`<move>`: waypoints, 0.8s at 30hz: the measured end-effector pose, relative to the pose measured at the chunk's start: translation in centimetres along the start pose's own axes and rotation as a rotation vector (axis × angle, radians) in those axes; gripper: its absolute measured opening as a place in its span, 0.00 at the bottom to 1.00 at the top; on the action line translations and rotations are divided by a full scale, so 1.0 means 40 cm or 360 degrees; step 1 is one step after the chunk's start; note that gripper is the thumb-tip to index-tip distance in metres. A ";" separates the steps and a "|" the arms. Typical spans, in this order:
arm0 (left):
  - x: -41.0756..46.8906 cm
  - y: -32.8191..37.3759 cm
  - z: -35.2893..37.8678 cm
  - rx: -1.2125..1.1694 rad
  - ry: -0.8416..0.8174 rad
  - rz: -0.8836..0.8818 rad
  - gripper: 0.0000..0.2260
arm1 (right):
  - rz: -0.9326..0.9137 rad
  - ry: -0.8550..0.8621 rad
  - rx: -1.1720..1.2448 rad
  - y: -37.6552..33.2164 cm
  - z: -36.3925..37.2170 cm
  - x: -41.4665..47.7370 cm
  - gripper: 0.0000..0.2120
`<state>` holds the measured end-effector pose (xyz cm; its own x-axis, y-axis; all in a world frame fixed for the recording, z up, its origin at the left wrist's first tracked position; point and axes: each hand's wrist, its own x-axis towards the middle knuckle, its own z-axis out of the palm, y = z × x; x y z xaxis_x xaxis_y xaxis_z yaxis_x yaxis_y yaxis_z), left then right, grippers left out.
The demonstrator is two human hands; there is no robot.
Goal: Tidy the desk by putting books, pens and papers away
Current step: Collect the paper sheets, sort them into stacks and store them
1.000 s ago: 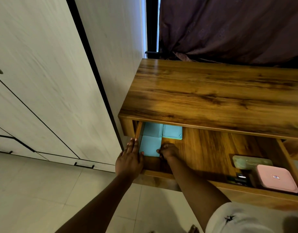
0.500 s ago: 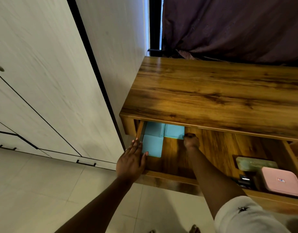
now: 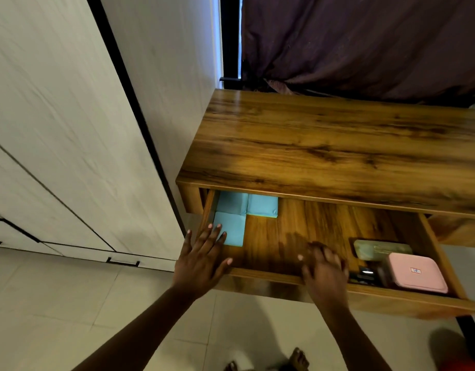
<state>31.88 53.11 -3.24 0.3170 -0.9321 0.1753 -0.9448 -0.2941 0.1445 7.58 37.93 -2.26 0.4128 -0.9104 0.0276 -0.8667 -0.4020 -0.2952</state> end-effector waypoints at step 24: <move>0.306 0.085 0.050 0.0164 -0.0111 0.0077 0.46 | -0.0458 0.0002 -0.0299 0.056 -0.008 0.258 0.47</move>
<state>32.37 40.28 -2.55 0.2677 -0.9571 0.1110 -0.9635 -0.2653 0.0360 9.82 27.60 -2.32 0.6475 -0.7573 0.0852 -0.7514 -0.6531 -0.0941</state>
